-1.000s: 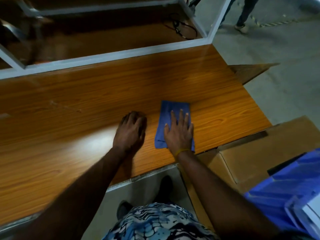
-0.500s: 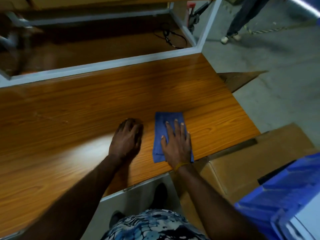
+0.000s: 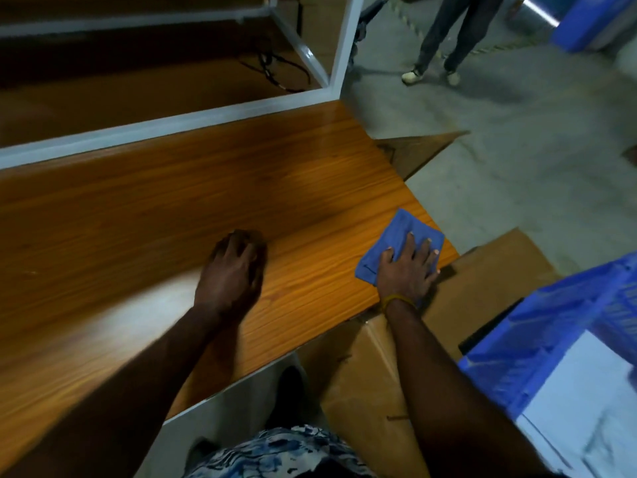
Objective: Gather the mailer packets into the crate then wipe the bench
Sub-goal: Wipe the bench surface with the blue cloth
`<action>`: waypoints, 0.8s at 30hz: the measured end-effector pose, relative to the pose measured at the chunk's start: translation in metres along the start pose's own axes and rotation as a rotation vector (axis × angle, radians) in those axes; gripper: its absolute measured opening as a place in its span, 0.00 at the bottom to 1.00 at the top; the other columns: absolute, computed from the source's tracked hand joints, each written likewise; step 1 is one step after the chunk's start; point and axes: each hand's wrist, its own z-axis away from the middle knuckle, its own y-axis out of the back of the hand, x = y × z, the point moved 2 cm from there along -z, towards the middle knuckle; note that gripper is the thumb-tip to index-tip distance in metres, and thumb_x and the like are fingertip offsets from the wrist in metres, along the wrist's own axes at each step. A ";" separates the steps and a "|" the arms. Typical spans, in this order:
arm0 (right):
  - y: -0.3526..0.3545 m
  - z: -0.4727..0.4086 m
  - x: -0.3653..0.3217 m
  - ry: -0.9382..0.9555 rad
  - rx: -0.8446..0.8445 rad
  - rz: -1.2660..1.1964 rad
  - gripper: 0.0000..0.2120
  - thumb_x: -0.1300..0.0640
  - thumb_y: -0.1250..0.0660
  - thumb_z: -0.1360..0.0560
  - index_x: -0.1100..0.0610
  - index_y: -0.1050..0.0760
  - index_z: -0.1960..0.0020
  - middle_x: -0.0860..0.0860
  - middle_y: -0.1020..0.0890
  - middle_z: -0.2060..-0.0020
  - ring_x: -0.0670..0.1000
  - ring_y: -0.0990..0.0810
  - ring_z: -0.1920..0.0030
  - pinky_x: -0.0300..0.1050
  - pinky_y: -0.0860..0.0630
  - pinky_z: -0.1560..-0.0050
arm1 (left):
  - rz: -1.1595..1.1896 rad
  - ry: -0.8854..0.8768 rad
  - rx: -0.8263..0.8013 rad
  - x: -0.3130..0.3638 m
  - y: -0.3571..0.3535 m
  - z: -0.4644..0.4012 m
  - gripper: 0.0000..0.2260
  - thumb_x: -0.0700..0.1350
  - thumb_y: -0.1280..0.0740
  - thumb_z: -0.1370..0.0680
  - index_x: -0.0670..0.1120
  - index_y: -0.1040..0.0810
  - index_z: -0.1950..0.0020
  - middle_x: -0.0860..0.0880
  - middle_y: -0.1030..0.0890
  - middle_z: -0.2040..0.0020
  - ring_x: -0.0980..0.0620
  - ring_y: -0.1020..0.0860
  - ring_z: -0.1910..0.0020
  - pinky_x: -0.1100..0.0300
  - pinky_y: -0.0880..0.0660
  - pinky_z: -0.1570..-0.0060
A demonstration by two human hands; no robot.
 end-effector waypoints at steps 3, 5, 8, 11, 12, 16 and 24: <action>-0.003 -0.005 -0.006 -0.111 0.001 -0.012 0.27 0.45 0.45 0.18 0.51 0.42 0.21 0.60 0.48 0.21 0.62 0.51 0.21 0.67 0.50 0.26 | 0.008 -0.008 -0.010 0.011 -0.002 -0.012 0.19 0.56 0.47 0.18 0.52 0.33 0.29 0.46 0.33 0.29 0.43 0.31 0.33 0.47 0.27 0.38; -0.006 -0.011 -0.011 -0.162 -0.014 -0.012 0.27 0.44 0.47 0.18 0.50 0.45 0.21 0.61 0.50 0.21 0.62 0.53 0.21 0.67 0.51 0.25 | 0.026 -0.006 0.000 0.018 -0.002 -0.019 0.19 0.56 0.48 0.17 0.52 0.33 0.28 0.46 0.33 0.29 0.44 0.32 0.32 0.48 0.28 0.37; -0.010 -0.022 -0.022 -0.152 -0.013 -0.004 0.27 0.45 0.48 0.18 0.51 0.45 0.20 0.62 0.49 0.21 0.63 0.52 0.21 0.68 0.50 0.27 | 0.035 0.012 0.003 0.025 -0.003 -0.026 0.19 0.55 0.46 0.17 0.52 0.34 0.27 0.46 0.34 0.28 0.43 0.34 0.30 0.47 0.30 0.33; -0.014 -0.038 -0.040 -0.098 -0.028 -0.001 0.28 0.45 0.46 0.18 0.51 0.45 0.20 0.62 0.49 0.21 0.64 0.51 0.21 0.68 0.50 0.26 | 0.057 0.023 -0.022 0.026 -0.004 -0.036 0.20 0.54 0.44 0.18 0.53 0.35 0.26 0.46 0.36 0.26 0.43 0.36 0.28 0.47 0.33 0.31; -0.015 -0.043 -0.048 -0.081 -0.040 0.002 0.28 0.45 0.46 0.18 0.51 0.45 0.20 0.62 0.49 0.21 0.64 0.52 0.21 0.67 0.50 0.26 | 0.059 0.021 -0.027 0.027 -0.004 -0.040 0.20 0.53 0.44 0.18 0.54 0.36 0.26 0.46 0.36 0.26 0.43 0.37 0.27 0.47 0.33 0.30; -0.020 -0.063 -0.078 -0.022 -0.043 -0.005 0.29 0.46 0.45 0.18 0.51 0.46 0.20 0.63 0.50 0.21 0.64 0.53 0.21 0.66 0.50 0.26 | 0.064 -0.009 0.016 0.032 0.001 -0.057 0.22 0.50 0.40 0.19 0.51 0.36 0.25 0.45 0.34 0.26 0.43 0.36 0.27 0.48 0.35 0.30; -0.036 -0.096 -0.116 0.063 -0.036 0.029 0.29 0.44 0.45 0.19 0.50 0.45 0.20 0.62 0.49 0.21 0.62 0.52 0.21 0.65 0.47 0.27 | 0.059 -0.066 0.095 0.042 -0.007 -0.116 0.19 0.51 0.43 0.18 0.44 0.27 0.30 0.40 0.26 0.31 0.39 0.30 0.31 0.47 0.32 0.33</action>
